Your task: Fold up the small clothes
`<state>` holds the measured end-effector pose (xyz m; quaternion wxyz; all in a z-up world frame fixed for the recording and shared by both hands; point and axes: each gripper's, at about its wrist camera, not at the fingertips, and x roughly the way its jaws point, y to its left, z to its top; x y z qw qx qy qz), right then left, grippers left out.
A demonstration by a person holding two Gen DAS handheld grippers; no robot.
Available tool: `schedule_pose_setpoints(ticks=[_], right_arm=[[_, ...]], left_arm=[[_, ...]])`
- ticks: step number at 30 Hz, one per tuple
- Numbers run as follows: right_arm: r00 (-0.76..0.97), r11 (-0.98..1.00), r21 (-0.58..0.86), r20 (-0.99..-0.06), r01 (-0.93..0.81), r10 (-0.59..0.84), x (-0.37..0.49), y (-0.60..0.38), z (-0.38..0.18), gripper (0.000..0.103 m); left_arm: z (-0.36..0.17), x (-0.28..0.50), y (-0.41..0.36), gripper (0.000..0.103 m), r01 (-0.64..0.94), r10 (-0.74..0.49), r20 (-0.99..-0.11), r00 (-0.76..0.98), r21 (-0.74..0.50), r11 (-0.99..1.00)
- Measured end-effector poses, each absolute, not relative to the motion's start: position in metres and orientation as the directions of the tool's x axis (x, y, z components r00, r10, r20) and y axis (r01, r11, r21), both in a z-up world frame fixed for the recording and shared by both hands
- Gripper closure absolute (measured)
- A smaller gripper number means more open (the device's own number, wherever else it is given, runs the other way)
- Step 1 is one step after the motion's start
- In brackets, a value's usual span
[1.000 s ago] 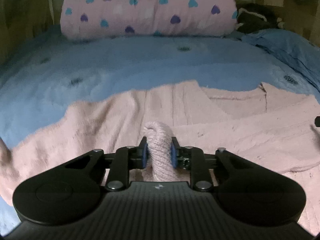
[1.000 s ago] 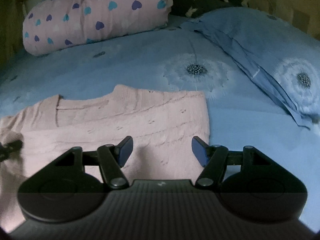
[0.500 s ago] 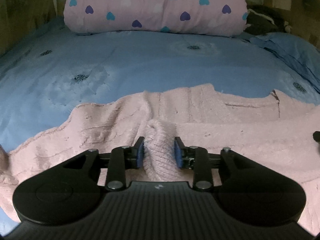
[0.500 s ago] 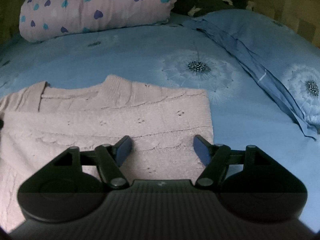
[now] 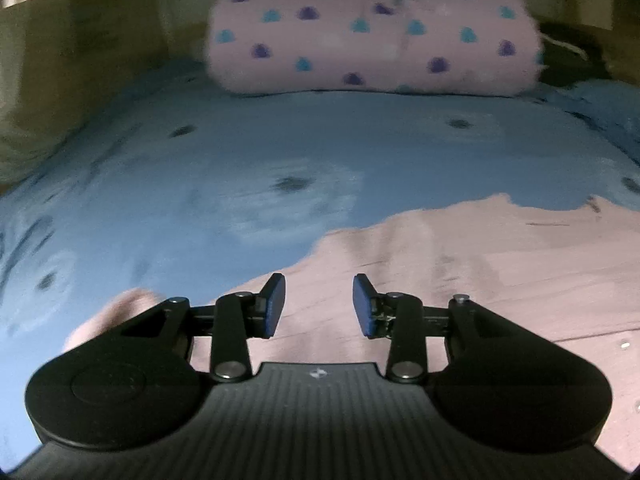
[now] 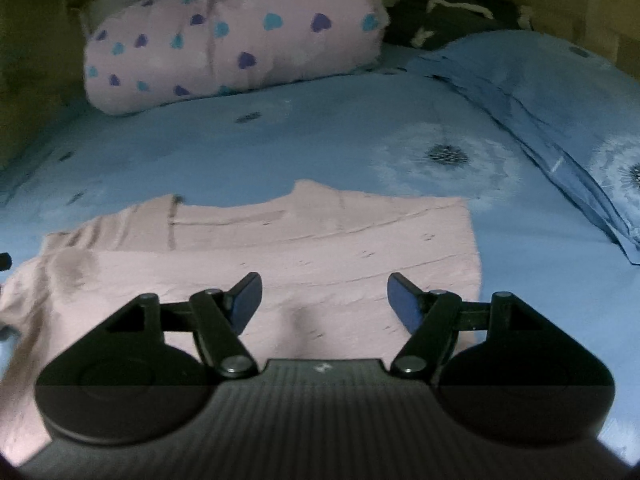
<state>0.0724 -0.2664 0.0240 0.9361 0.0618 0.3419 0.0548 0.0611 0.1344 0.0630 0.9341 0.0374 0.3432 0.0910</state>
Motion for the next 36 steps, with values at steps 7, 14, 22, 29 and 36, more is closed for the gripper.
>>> schedule_pose_setpoints(ticks=[7, 14, 22, 29, 36], right_arm=[[0.756, 0.979, 0.17, -0.624, -0.113, 0.195, 0.042, -0.248, 0.033, 0.032], [0.738, 0.974, 0.194, -0.64, -0.115, 0.214, 0.015, -0.238, 0.033, 0.032], [0.701, 0.981, 0.182, -0.69, -0.073, 0.18, -0.006, -0.222, 0.011, 0.032], [0.666, 0.987, 0.151, -0.731, -0.058, 0.151, -0.003, -0.205, -0.01, 0.032], [0.679, 0.989, 0.143, -0.721, -0.048, 0.137, -0.002, -0.2, -0.018, 0.026]], left_arm=[[0.063, 0.029, 0.201, 0.06, -0.284, 0.295, -0.651, 0.699, 0.125, 0.951], [0.057, 0.014, 0.255, 0.059, -0.376, 0.384, -0.636, 0.669, 0.156, 0.913], [0.036, 0.017, 0.303, 0.059, -0.35, 0.276, -0.643, 0.714, 0.013, 0.937], [0.021, 0.034, 0.312, 0.059, -0.313, 0.281, -0.649, 0.707, 0.068, 0.947], [0.001, 0.034, 0.319, 0.056, -0.268, 0.236, -0.66, 0.713, 0.053, 0.962]])
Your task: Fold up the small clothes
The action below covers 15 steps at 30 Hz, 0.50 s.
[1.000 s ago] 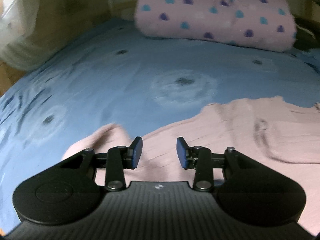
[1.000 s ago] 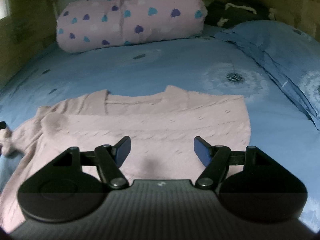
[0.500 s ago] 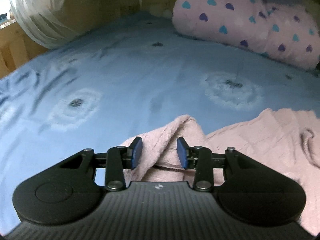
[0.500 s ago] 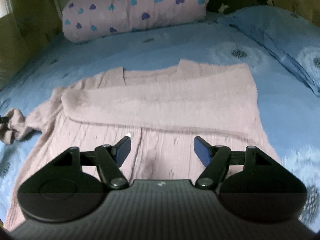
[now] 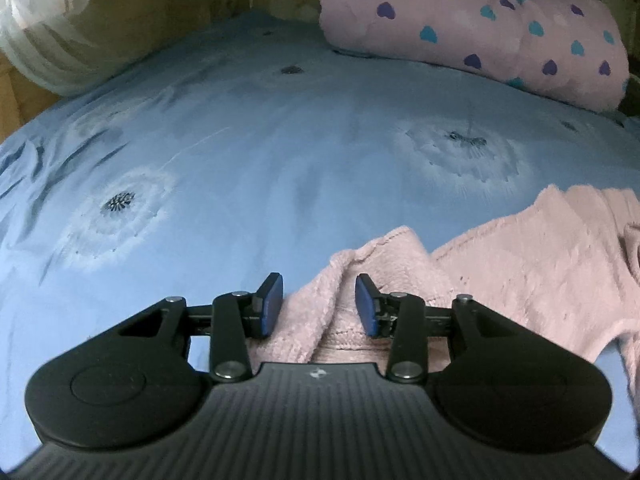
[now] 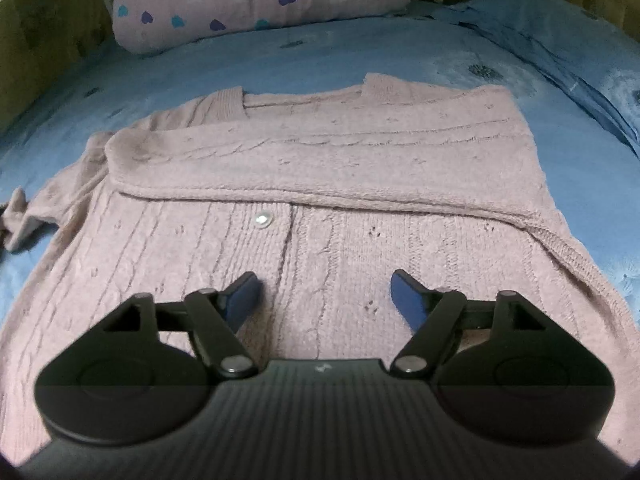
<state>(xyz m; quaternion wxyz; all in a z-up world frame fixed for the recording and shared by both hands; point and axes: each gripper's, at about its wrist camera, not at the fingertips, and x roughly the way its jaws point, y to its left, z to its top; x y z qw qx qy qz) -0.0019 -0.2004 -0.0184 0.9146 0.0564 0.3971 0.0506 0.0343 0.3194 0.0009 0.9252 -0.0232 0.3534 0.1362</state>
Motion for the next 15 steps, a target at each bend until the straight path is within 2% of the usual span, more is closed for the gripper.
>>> schedule_pose_setpoints(ticks=[4, 11, 15], right_arm=[[0.686, 0.989, 0.136, -0.715, -0.05, 0.133, -0.002, -0.199, -0.02, 0.023], [0.697, 0.989, 0.14, -0.704, -0.052, 0.136, -0.003, -0.199, -0.022, 0.021], [0.701, 0.989, 0.137, -0.7, -0.051, 0.133, -0.004, -0.198, -0.023, 0.021]], left_arm=[[-0.002, 0.031, 0.316, 0.053, -0.23, 0.22, -0.657, 0.721, 0.072, 0.97], [0.002, 0.023, 0.327, 0.052, -0.181, 0.124, -0.677, 0.725, -0.015, 0.983], [-0.001, 0.029, 0.326, 0.051, -0.162, 0.131, -0.699, 0.703, 0.023, 0.987]])
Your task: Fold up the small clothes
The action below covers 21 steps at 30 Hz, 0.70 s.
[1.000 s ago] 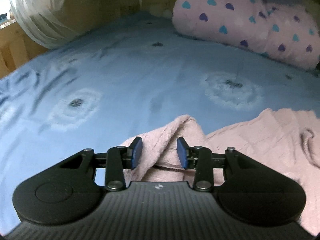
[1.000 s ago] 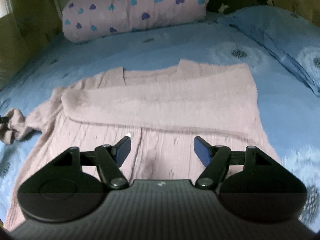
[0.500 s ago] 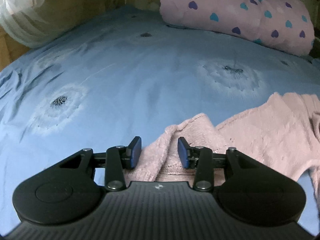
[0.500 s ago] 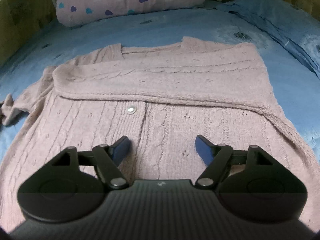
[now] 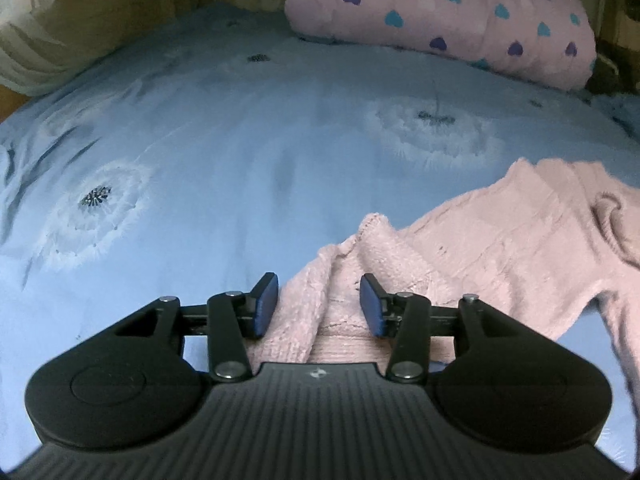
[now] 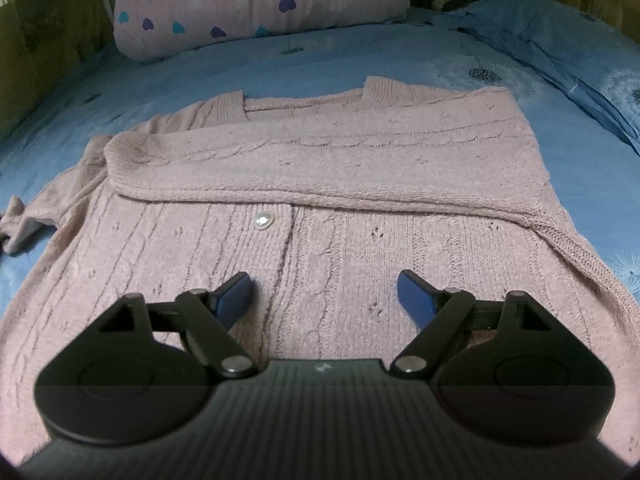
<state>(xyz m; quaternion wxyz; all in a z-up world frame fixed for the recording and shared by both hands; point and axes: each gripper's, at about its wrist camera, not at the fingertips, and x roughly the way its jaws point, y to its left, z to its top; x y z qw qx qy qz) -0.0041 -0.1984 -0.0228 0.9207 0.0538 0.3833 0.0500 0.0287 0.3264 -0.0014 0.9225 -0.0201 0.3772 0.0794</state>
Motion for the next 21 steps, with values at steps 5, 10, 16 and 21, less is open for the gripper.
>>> schedule_pose_setpoints(ticks=[5, 10, 16, 21], right_arm=[[0.704, 0.989, 0.137, -0.698, -0.048, 0.131, -0.005, -0.198, -0.023, 0.021], [0.702, 0.989, 0.141, -0.699, -0.049, 0.134, -0.004, -0.199, -0.023, 0.02], [0.699, 0.989, 0.139, -0.702, -0.054, 0.137, -0.003, -0.199, -0.022, 0.019], [0.7, 0.989, 0.137, -0.702, -0.054, 0.135, -0.003, -0.198, -0.021, 0.019]], left_arm=[[-0.008, 0.039, 0.325, 0.044, -0.16, 0.153, -0.721, 0.676, 0.059, 0.985], [-0.004, 0.041, 0.323, 0.05, -0.172, 0.168, -0.732, 0.66, 0.07, 0.983], [0.01, 0.031, 0.324, 0.087, -0.193, 0.154, -0.725, 0.672, 0.029, 0.981], [0.031, 0.015, 0.333, 0.09, -0.222, 0.122, -0.701, 0.703, -0.053, 0.974]])
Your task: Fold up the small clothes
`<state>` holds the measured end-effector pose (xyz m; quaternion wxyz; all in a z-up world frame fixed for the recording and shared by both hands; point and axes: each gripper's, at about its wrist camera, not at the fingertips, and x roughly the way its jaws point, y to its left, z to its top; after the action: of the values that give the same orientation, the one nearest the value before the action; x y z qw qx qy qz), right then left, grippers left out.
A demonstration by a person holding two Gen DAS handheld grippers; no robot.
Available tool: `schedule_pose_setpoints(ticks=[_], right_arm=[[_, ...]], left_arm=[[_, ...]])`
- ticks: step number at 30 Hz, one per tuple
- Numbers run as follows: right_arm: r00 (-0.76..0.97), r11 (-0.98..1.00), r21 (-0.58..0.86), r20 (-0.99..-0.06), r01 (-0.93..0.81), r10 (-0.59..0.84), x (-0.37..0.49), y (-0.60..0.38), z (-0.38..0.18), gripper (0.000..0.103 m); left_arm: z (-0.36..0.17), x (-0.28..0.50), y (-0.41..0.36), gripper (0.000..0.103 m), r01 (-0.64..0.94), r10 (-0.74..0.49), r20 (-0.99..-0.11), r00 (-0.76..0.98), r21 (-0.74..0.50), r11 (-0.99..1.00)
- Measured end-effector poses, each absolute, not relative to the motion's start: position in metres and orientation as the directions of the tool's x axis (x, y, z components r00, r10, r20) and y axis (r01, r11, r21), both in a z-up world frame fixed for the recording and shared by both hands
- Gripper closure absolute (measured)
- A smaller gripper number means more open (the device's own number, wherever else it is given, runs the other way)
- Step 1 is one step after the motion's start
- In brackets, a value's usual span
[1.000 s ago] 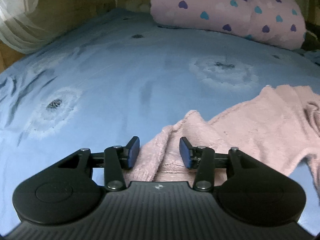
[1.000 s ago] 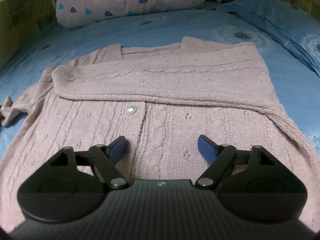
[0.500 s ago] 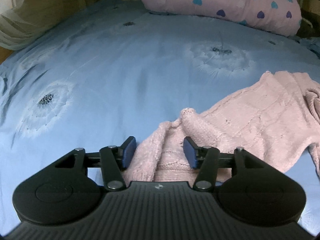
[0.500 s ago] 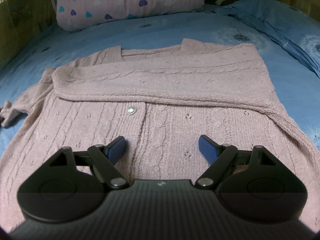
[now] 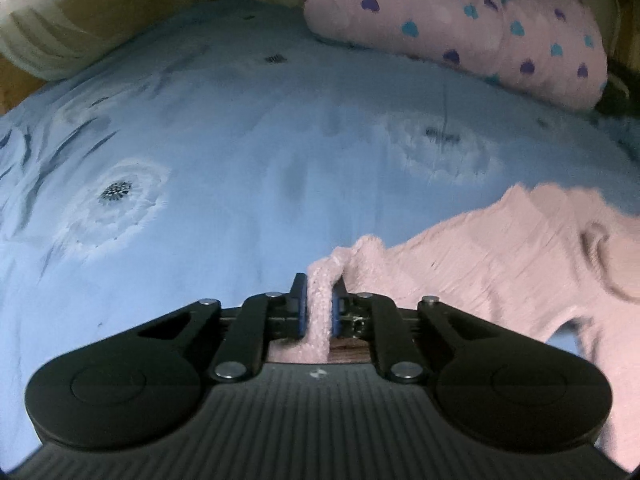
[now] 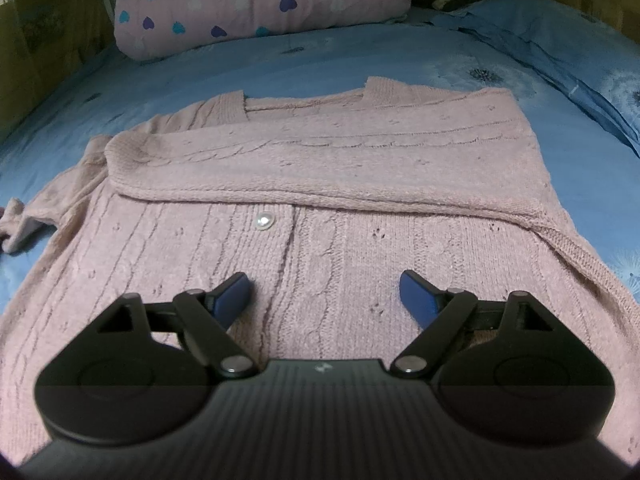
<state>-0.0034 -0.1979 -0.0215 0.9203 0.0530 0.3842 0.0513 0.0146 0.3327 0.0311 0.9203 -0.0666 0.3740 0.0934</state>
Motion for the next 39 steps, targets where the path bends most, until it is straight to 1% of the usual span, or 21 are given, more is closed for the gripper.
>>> schedule_pose_setpoints(ticks=[8, 13, 18, 25, 30, 32, 36, 39], right_arm=[[0.687, 0.987, 0.149, -0.711, -0.064, 0.151, -0.005, -0.201, -0.016, 0.019], [0.691, 0.985, 0.162, -0.705, -0.063, 0.16, -0.008, -0.209, -0.008, 0.019], [0.708, 0.985, 0.159, -0.688, -0.067, 0.159, -0.011, -0.218, 0.001, 0.019], [0.743, 0.987, 0.151, -0.653, -0.061, 0.146, -0.013, -0.235, 0.015, 0.019], [0.759, 0.986, 0.163, -0.636, -0.046, 0.14, -0.01, -0.25, 0.022, 0.019], [0.77, 0.984, 0.172, -0.622, -0.045, 0.143, -0.009, -0.256, 0.026, 0.019], [0.788, 0.979, 0.201, -0.596, -0.04, 0.155, -0.01, -0.265, 0.03, 0.019], [0.795, 0.973, 0.229, -0.585, -0.028, 0.16, -0.012, -0.273, 0.029, 0.019]], left_arm=[[0.091, -0.008, 0.326, 0.09, -0.194, 0.065, -0.614, 0.786, -0.145, 0.97], [0.136, -0.016, 0.302, 0.09, -0.129, -0.009, -0.543, 0.84, -0.215, 0.968], [0.172, -0.016, 0.272, 0.09, -0.065, -0.097, -0.49, 0.866, -0.302, 0.951], [0.217, -0.005, 0.201, 0.09, 0.035, -0.167, -0.451, 0.877, -0.285, 0.958], [0.236, 0.009, 0.143, 0.09, 0.074, -0.191, -0.455, 0.87, -0.261, 0.963], [0.239, 0.016, 0.12, 0.09, 0.09, -0.211, -0.461, 0.862, -0.27, 0.959], [0.233, 0.033, 0.072, 0.09, 0.122, -0.254, -0.477, 0.842, -0.29, 0.949], [0.219, 0.051, 0.034, 0.09, 0.149, -0.291, -0.503, 0.814, -0.304, 0.941]])
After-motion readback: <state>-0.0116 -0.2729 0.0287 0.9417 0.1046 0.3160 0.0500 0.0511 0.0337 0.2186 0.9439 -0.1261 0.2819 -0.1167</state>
